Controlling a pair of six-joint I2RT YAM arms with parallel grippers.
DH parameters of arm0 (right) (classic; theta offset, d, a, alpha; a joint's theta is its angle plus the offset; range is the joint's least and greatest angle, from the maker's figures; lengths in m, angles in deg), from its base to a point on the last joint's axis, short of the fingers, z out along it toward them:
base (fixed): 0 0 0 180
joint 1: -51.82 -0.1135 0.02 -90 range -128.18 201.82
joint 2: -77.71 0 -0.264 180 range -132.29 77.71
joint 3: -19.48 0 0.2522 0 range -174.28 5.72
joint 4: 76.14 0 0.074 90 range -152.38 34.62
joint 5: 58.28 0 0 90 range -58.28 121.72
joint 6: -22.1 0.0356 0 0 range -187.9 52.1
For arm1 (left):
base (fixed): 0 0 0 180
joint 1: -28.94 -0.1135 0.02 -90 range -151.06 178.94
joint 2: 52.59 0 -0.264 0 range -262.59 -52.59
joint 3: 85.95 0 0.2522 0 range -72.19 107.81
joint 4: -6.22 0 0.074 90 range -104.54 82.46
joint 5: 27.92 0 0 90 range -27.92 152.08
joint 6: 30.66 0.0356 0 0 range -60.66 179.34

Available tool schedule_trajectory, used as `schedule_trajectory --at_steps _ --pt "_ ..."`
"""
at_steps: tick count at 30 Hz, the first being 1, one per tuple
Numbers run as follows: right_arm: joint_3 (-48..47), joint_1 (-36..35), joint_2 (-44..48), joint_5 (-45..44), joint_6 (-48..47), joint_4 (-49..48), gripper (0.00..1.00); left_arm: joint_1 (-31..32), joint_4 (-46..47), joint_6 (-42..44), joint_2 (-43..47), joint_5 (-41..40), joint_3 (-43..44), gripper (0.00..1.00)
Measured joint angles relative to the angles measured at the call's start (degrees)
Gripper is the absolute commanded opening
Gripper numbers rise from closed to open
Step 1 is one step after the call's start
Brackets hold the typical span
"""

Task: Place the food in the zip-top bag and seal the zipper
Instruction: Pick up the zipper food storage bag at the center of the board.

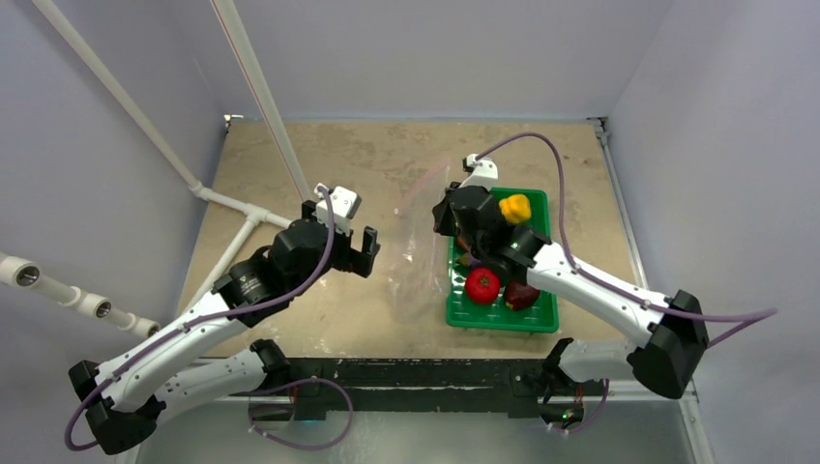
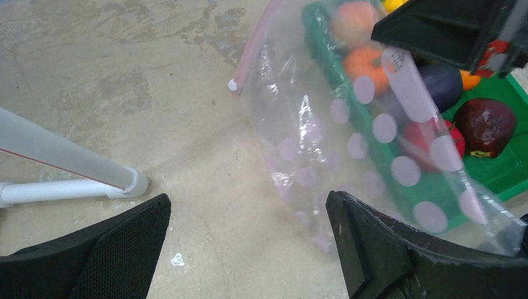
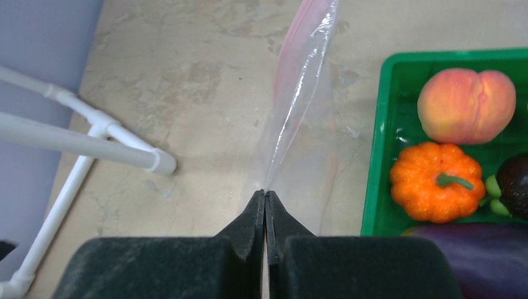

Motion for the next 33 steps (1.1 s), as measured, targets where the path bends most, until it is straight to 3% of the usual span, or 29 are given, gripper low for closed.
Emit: schedule_trajectory --at_steps 7,19,26,33 --pt "0.02 -2.47 6.6 0.74 -6.78 -0.94 0.0 0.0 0.07 -1.64 -2.38 1.01 1.16 0.99" --pt "0.63 -11.41 10.34 0.9 -12.9 -2.75 0.0 -1.16 1.9 -12.81 -7.85 -0.63 5.92 0.98" --pt "0.5 -14.56 12.94 0.09 -15.23 -2.64 0.0 -11.56 3.32 -17.7 -7.45 7.45 6.25 0.95" --pt "-2.51 -14.95 15.47 3.17 -18.43 -1.4 0.0 -12.7 2.47 -16.04 -3.91 14.73 6.25 0.9"
